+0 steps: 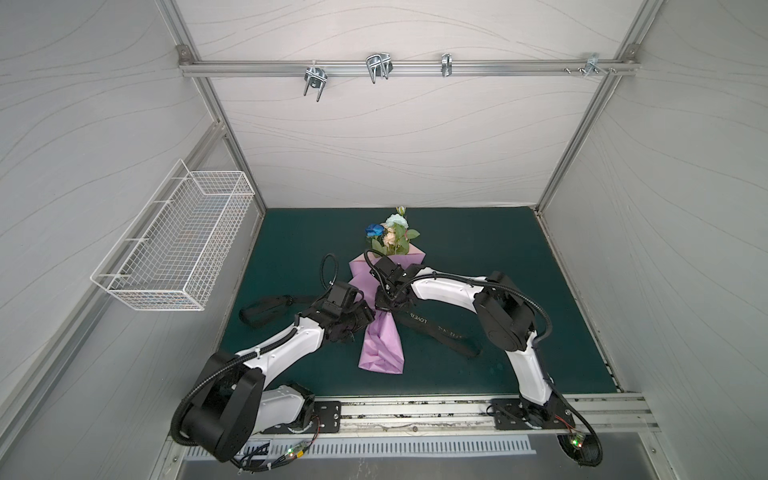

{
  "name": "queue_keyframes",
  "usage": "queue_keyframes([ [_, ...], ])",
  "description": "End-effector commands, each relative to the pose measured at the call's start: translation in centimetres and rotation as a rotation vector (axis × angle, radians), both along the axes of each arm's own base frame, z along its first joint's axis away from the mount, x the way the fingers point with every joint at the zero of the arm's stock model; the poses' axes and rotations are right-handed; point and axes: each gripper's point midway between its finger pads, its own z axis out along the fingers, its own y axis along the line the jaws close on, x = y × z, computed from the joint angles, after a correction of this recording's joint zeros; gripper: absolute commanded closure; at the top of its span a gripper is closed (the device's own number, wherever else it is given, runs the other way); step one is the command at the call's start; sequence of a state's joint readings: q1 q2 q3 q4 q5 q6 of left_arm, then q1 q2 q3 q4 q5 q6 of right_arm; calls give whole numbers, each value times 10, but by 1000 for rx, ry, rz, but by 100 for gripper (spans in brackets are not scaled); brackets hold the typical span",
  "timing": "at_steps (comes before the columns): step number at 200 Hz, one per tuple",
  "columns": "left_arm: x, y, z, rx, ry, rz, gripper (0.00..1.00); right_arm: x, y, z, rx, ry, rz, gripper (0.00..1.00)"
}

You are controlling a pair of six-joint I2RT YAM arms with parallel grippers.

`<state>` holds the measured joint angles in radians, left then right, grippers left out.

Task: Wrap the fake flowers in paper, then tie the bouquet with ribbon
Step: 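Lower the lilac cone onto the black ribbon with both grippers holding its sides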

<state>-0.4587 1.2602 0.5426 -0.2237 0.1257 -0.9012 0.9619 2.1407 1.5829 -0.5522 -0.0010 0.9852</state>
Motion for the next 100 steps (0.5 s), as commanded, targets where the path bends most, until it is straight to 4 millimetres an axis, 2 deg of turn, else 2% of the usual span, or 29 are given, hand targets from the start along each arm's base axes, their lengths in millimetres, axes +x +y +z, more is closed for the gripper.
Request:
queue_keyframes([
  [1,15,-9,3,13,-37,-19,25,-5,-7,-19,-28,54,-2,97],
  [27,8,-9,-13,38,19,-38,28,-6,-6,-20,5,66,-6,94],
  [47,1,-12,-23,20,52,-50,35,-6,-3,-18,17,68,10,85],
  [71,-2,-10,-29,24,78,-30,63,-6,-1,-11,35,59,32,72],
  [90,1,-5,-27,60,77,-20,83,-4,-5,1,30,36,49,64],
  [100,3,-2,-25,80,76,-16,88,-5,-8,9,28,19,60,59],
])
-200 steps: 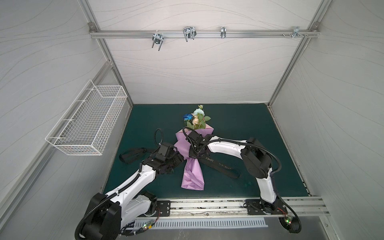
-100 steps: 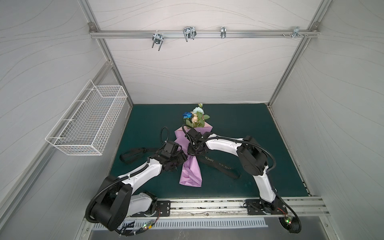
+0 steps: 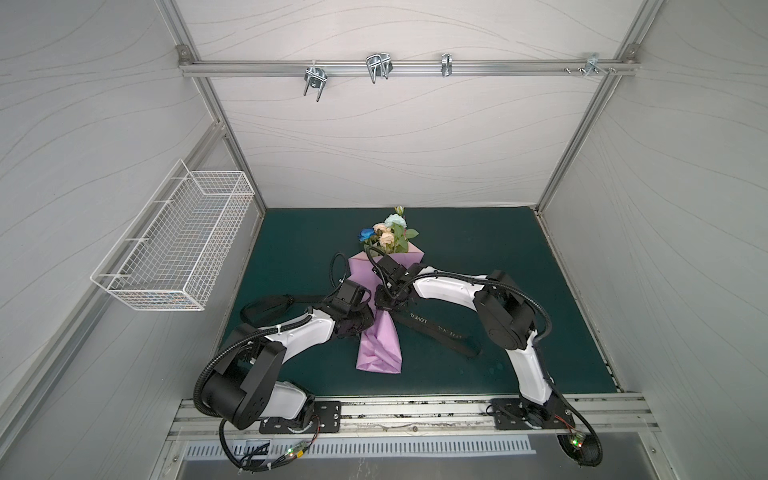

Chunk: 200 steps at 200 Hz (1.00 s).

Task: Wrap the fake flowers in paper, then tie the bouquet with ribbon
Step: 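Lower the lilac cone onto the black ribbon with both grippers holding its sides, then release the cone with the right gripper and move it to the ribbon end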

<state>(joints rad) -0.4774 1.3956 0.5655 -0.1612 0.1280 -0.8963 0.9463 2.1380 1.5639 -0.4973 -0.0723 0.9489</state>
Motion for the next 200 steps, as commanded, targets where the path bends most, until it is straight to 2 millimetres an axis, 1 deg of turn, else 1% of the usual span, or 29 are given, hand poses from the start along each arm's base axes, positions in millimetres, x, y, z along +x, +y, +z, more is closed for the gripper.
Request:
queue_keyframes([
  [1,-3,8,-3,60,32,8,88,-5,-16,9,-36,-2,16,58],
  [32,-3,13,1,89,26,11,90,-9,-28,35,-32,-53,60,39],
  [51,-2,14,4,93,17,11,90,-15,-36,49,-33,-70,87,31],
  [67,-1,15,4,95,16,15,92,-20,-43,58,-32,-75,108,28],
  [80,0,14,4,97,19,12,94,-26,-56,62,-48,-78,118,28],
  [93,-1,15,2,101,27,14,95,-31,-70,64,-55,-80,111,28],
  [105,-1,14,1,99,32,11,95,-36,-88,66,-77,-86,94,28],
  [111,0,14,2,97,30,12,98,-37,-98,68,-88,-93,87,27],
  [123,-1,13,1,92,35,12,98,-43,-116,69,-104,-87,73,25],
  [136,-1,12,2,84,36,11,98,-50,-140,69,-129,-83,49,25],
  [156,-3,13,3,83,35,19,98,-63,-191,65,-209,-69,-26,24],
  [186,-4,14,2,74,44,32,98,-85,-266,68,-342,-79,-126,20],
  [200,-4,13,3,68,42,34,98,-98,-294,63,-389,-54,-166,20],
])
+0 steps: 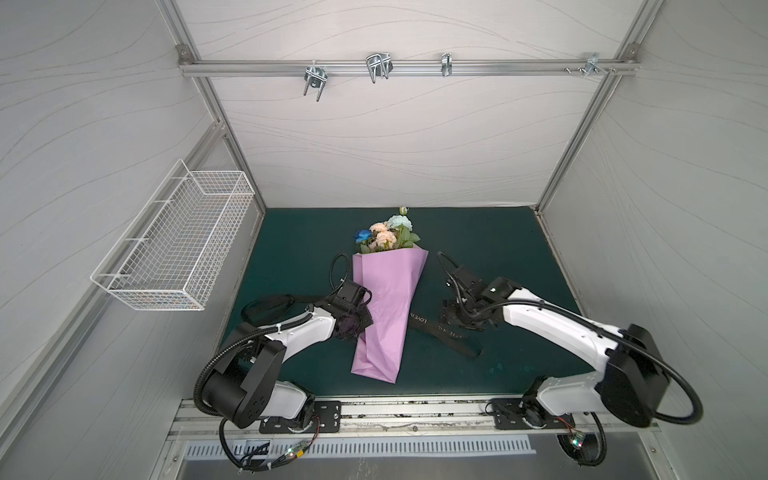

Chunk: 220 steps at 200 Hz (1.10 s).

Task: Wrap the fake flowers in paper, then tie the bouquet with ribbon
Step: 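Release the cone with the right gripper and move it to the ribbon end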

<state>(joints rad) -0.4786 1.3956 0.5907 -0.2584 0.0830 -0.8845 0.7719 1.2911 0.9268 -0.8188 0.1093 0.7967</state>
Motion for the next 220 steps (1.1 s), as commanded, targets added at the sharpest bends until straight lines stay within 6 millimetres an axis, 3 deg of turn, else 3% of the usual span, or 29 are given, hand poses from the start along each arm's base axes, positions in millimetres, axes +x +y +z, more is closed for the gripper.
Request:
queue_keyframes([
  [1,3,1,6,-4,-1,25,98,-26,-62,-9,-162,49,-91,20],
  [20,3,1,6,-6,-1,27,98,-41,-80,-23,-137,89,-136,21],
  [66,2,-2,-1,-26,21,35,98,-50,-75,-58,-89,160,-149,23],
  [84,2,-4,-3,-34,30,32,100,-45,-73,-72,-92,170,-157,30],
  [102,2,-7,-5,-43,34,28,100,-30,-74,-78,-86,153,-185,46],
  [118,2,-11,-8,-65,43,37,100,-13,-78,-77,-75,124,-214,78],
  [132,2,-16,-11,-88,48,49,100,4,-87,-75,-72,102,-249,100],
  [164,7,-30,-11,-101,39,60,100,39,-112,-61,-51,44,-334,100],
  [220,30,-73,-3,-93,-2,9,100,91,-164,-34,-10,-57,-459,100],
])
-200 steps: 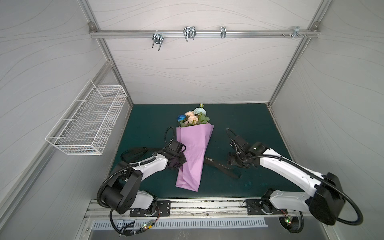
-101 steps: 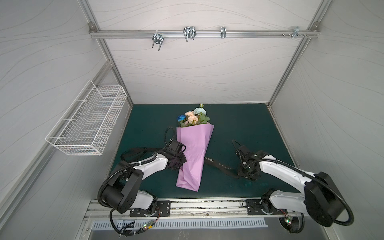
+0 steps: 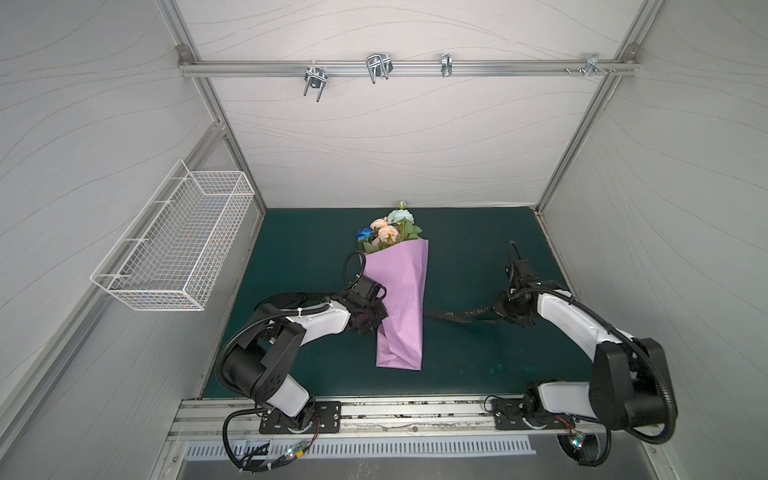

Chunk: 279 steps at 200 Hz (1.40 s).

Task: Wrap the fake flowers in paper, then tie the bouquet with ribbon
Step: 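Release the cone with the right gripper and move it to the ribbon end, then grasp the black ribbon end with the right gripper while the left holds the cone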

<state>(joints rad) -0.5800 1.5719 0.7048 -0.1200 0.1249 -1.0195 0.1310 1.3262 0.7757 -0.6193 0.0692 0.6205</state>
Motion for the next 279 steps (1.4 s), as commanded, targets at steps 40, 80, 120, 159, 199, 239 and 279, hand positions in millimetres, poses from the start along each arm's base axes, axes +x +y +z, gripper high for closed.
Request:
queue_keyframes([
  [40,11,-44,-3,44,-12,-57,100,31,-47,24,-31,-95,-65,89],
  [80,15,-59,-11,52,-7,-123,100,15,-70,24,-39,-105,-163,78],
  [120,3,-53,-13,86,12,-217,100,0,-80,16,-43,-94,-208,65],
  [159,-21,-39,-16,88,41,-329,100,16,-65,27,-4,-111,-78,65],
  [199,-28,-27,-19,83,60,-388,100,30,-23,43,98,-146,24,64],
  [239,-28,-30,-20,79,70,-422,100,31,-7,29,165,-107,-18,67],
  [279,-31,-30,-23,71,81,-428,100,38,-13,0,140,-79,-57,68],
])
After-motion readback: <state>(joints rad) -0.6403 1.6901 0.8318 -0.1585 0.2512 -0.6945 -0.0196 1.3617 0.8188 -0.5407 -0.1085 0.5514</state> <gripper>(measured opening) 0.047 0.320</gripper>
